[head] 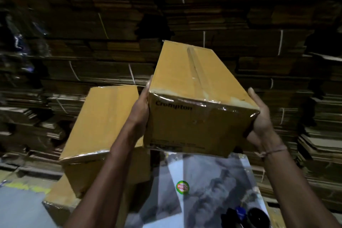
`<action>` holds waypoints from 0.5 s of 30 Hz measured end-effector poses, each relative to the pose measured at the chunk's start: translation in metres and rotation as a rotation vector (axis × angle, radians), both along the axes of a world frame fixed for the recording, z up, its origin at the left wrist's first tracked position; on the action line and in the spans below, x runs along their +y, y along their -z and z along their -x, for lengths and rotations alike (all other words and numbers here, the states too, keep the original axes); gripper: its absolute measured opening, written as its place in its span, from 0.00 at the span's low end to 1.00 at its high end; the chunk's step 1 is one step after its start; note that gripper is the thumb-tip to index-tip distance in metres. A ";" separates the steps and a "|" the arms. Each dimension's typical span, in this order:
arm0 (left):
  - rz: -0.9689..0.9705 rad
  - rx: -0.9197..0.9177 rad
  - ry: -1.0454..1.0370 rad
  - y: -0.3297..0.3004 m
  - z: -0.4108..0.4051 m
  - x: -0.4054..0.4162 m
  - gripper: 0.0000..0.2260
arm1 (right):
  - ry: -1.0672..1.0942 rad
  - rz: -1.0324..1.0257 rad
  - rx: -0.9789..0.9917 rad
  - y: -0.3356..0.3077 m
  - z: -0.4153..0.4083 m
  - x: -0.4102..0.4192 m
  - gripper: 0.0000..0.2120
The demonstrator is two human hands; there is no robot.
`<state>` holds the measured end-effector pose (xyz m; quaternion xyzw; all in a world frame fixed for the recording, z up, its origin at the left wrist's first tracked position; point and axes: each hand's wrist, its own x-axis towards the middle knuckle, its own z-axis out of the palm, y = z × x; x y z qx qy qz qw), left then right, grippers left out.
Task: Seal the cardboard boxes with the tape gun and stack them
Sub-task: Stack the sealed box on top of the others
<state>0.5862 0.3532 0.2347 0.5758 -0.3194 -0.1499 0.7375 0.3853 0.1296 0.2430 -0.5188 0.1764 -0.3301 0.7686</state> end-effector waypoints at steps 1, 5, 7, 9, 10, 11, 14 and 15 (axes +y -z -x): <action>0.015 -0.032 -0.023 -0.010 -0.009 0.008 0.23 | -0.012 0.024 -0.009 -0.010 -0.013 0.005 0.29; 0.067 -0.065 -0.130 -0.038 -0.043 0.049 0.15 | -0.079 0.106 -0.009 -0.047 -0.068 0.035 0.30; 0.091 -0.017 -0.191 -0.040 -0.064 0.072 0.15 | -0.134 0.130 -0.008 -0.059 -0.097 0.053 0.28; 0.112 0.007 -0.259 -0.039 -0.082 0.095 0.17 | -0.207 0.130 0.003 -0.067 -0.126 0.071 0.26; 0.121 0.013 -0.267 -0.039 -0.090 0.106 0.18 | -0.240 0.127 0.010 -0.069 -0.139 0.081 0.25; 0.126 0.016 -0.279 -0.038 -0.098 0.116 0.18 | -0.267 0.124 0.013 -0.068 -0.152 0.088 0.25; 0.114 0.042 -0.314 -0.036 -0.117 0.142 0.18 | -0.316 0.097 0.019 -0.057 -0.188 0.108 0.26; 0.110 0.045 -0.318 -0.033 -0.123 0.149 0.18 | -0.327 0.087 0.026 -0.052 -0.198 0.112 0.27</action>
